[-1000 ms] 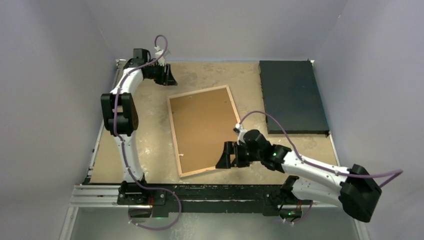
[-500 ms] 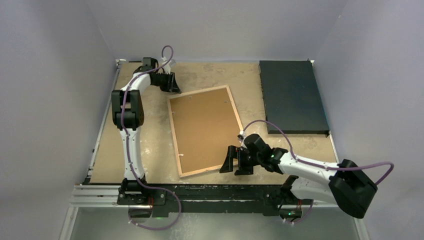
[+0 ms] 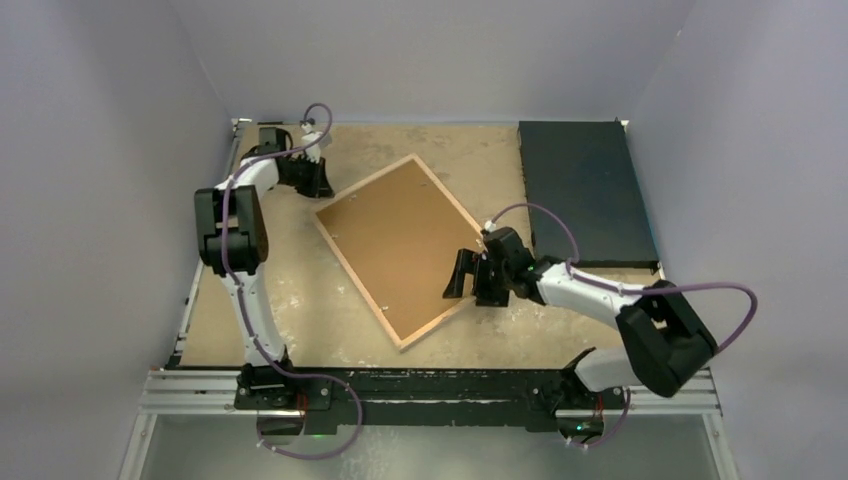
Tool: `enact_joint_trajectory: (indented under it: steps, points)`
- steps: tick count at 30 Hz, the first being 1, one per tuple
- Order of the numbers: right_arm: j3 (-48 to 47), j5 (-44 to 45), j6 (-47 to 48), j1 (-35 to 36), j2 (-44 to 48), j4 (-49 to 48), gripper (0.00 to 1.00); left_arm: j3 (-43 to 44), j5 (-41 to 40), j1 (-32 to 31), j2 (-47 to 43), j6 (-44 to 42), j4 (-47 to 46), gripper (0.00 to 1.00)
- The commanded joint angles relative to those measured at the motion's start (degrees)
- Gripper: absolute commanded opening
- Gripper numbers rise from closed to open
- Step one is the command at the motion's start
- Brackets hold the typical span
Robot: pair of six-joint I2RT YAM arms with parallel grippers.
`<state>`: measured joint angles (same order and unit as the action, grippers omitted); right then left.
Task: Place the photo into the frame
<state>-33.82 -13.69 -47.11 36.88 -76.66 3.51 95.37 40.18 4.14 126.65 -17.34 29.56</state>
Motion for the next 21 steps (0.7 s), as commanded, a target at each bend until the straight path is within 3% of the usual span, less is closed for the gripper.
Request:
enact_joint_trajectory:
  steps: [1, 7, 15, 21]
  points:
    - [-10.99, 7.12, 8.56, -3.63, -5.82, -7.55, 0.96, -11.28, -0.38, 2.05, -6.02, -9.41, 14.51, 0.02]
    - [-20.83, 9.08, 13.99, -7.69, -15.39, -6.99, 0.96, -19.22, 0.65, 2.89, -10.74, -20.15, 23.84, 0.01]
    - [-31.88, 9.83, 17.16, -10.11, -24.25, -5.27, 0.96, -22.70, 0.29, 1.28, -11.46, -24.47, 27.72, 0.01]
    - [-35.46, 16.99, 17.14, -10.25, -23.65, -0.28, 0.96, -26.40, 2.38, -0.19, -14.22, -28.72, 31.18, 0.03]
